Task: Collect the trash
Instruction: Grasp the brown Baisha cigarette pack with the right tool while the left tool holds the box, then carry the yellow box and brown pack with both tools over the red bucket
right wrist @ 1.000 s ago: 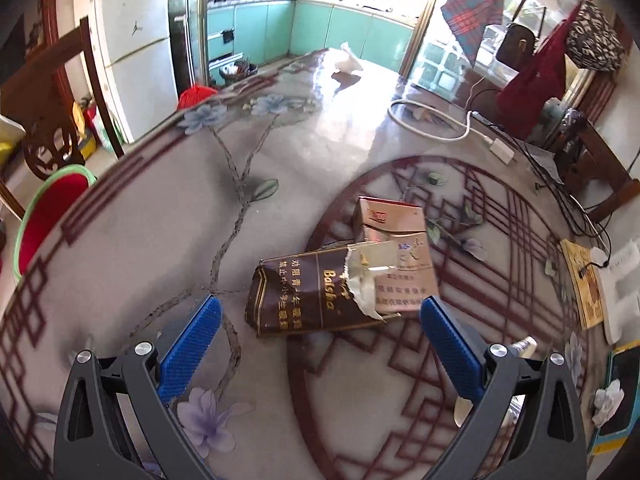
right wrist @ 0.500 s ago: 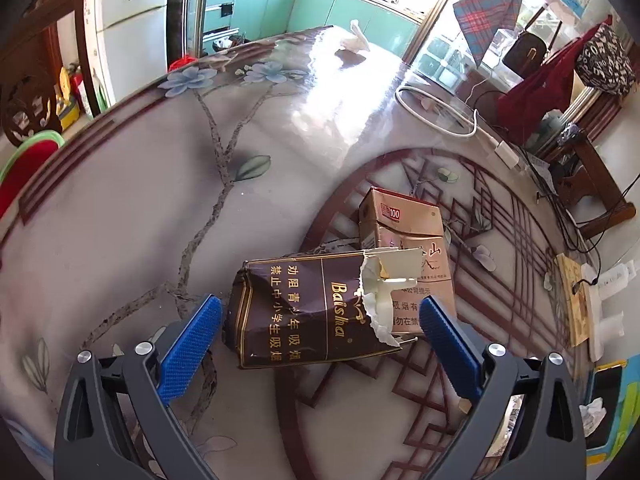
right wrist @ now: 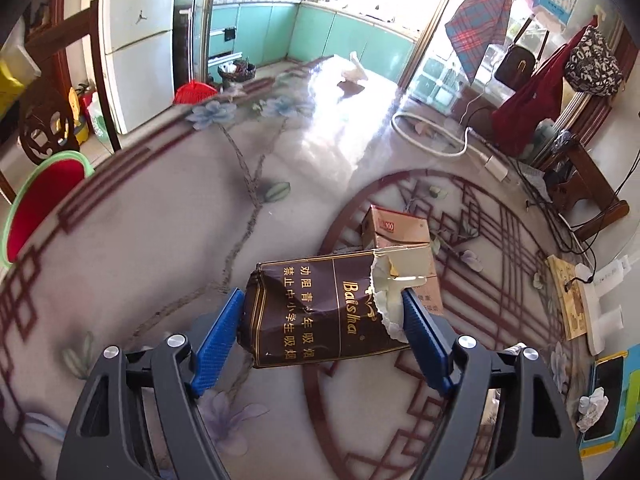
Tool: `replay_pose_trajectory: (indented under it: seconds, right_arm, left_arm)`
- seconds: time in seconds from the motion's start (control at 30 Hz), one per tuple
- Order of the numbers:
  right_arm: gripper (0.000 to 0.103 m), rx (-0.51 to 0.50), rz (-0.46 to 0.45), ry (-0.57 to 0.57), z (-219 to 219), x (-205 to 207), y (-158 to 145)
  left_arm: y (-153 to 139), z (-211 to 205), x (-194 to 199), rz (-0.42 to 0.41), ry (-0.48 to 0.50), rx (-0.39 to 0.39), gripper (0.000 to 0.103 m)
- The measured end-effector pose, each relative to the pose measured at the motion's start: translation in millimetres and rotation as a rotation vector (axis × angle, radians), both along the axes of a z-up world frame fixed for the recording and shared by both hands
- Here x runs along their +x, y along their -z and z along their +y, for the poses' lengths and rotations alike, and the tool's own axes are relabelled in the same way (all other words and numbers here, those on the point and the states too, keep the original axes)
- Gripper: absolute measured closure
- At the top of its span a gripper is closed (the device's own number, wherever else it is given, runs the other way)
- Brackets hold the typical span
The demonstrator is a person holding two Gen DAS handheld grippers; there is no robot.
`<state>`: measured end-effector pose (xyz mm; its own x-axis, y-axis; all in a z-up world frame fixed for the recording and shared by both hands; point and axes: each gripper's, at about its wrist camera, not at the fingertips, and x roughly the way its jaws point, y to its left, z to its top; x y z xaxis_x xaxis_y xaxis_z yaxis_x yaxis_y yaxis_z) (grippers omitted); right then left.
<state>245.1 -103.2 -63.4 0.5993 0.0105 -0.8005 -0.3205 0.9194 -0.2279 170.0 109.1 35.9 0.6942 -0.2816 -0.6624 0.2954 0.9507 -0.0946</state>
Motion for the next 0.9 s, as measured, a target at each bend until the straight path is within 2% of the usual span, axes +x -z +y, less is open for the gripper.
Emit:
replay_pose_trajectory:
  seconds: [0.17,0.43,0.57,0.9]
  right_arm:
    - [0.027,0.051,-0.050,-0.028,17.4,-26.9,-30.9]
    - [0.027,0.108,-0.105,-0.097,59.1,-53.5,-68.0]
    - [0.027,0.130,-0.118,-0.124,83.7,-56.0,-78.8]
    - [0.027,0.154,-0.136,-0.208,153.7,-57.1,-95.0]
  left_arm:
    - [-2.7,15.5,-0.6,-0.012,-0.052,-0.005,0.075]
    - [0.1,63.2,-4.4,-0.004,-0.174,-0.020,0.075]
    - [4.7,90.2,-6.9,0.012,-0.231,-0.029,0.075]
    - [19.5,162.0,1.0,0.052,-0.348,0.028,0.075]
